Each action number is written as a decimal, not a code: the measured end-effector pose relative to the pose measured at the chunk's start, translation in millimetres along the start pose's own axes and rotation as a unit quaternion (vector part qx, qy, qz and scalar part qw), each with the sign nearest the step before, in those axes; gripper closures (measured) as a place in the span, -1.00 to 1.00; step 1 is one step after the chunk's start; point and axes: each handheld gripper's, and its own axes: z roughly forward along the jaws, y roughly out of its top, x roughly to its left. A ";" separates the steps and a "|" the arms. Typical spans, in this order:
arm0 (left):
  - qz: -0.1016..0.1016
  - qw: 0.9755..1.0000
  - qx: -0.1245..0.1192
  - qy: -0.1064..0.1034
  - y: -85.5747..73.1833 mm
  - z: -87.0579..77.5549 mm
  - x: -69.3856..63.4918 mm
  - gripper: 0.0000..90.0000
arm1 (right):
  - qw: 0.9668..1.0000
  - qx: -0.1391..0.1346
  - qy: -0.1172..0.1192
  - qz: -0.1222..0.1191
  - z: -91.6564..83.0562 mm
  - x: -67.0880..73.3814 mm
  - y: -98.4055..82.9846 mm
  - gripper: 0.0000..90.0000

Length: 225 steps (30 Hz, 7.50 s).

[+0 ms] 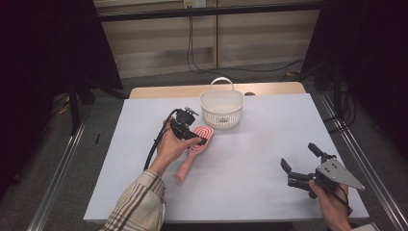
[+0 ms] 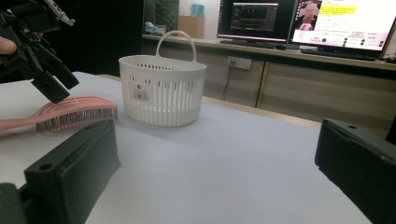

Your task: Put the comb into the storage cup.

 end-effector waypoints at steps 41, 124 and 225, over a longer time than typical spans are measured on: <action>-0.017 0.999 0.029 -0.006 6.3 30.0 -5.3 -0.87 | 1.000 0.003 0.003 0.000 -0.1 0.2 -0.3 -1.00; -0.003 0.999 0.033 -0.009 8.7 33.6 -12.1 -0.58 | 1.000 0.004 0.005 -0.002 0.3 -0.1 -0.7 -1.00; 0.071 0.969 -0.232 -0.041 12.9 -50.2 -16.1 -0.53 | 1.000 0.002 0.001 -0.001 -0.2 -0.3 -0.3 -1.00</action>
